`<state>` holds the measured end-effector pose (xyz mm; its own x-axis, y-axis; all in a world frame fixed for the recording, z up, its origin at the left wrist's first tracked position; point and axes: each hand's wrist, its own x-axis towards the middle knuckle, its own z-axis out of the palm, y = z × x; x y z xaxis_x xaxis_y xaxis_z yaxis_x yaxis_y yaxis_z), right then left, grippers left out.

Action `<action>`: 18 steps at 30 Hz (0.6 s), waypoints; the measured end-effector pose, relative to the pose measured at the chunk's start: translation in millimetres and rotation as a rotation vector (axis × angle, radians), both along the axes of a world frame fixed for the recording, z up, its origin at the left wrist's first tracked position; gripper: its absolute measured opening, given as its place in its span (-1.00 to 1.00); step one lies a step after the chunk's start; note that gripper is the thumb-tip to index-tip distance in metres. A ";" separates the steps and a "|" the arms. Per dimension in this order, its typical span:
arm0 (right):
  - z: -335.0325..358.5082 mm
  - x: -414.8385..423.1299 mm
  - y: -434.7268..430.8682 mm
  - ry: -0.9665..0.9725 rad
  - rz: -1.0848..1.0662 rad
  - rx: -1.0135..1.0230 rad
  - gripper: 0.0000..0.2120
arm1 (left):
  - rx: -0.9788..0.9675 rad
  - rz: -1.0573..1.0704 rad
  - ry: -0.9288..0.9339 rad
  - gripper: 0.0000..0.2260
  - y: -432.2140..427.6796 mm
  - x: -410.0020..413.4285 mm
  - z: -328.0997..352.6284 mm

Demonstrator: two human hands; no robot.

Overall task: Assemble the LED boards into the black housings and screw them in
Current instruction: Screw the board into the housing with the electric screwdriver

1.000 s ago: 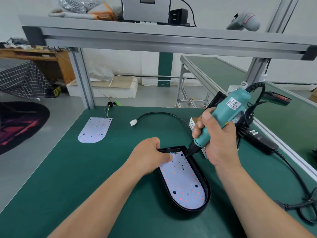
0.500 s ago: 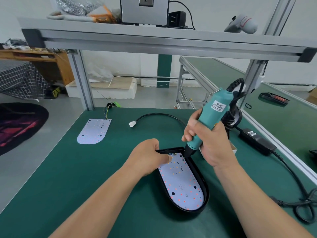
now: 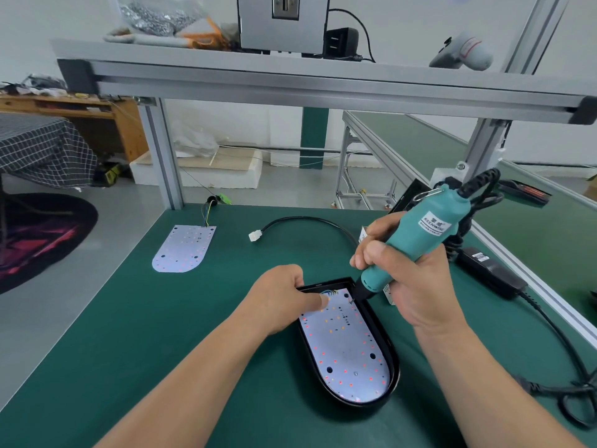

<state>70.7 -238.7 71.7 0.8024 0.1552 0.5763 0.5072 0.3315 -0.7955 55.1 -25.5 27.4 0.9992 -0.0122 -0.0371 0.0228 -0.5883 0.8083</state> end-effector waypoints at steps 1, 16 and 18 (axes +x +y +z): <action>1.5 -1.4 -0.9 -0.017 0.020 -0.018 -0.81 | 0.003 -0.003 -0.004 -0.50 0.1 -0.2 0.1; 11.1 -3.9 3.9 0.015 -0.124 0.012 -0.91 | 0.043 -0.015 -0.010 -0.51 2.3 -1.1 1.0; 16.0 -4.0 10.0 0.043 -0.180 0.106 -0.93 | 0.042 -0.007 -0.004 -0.50 3.0 -0.8 -0.1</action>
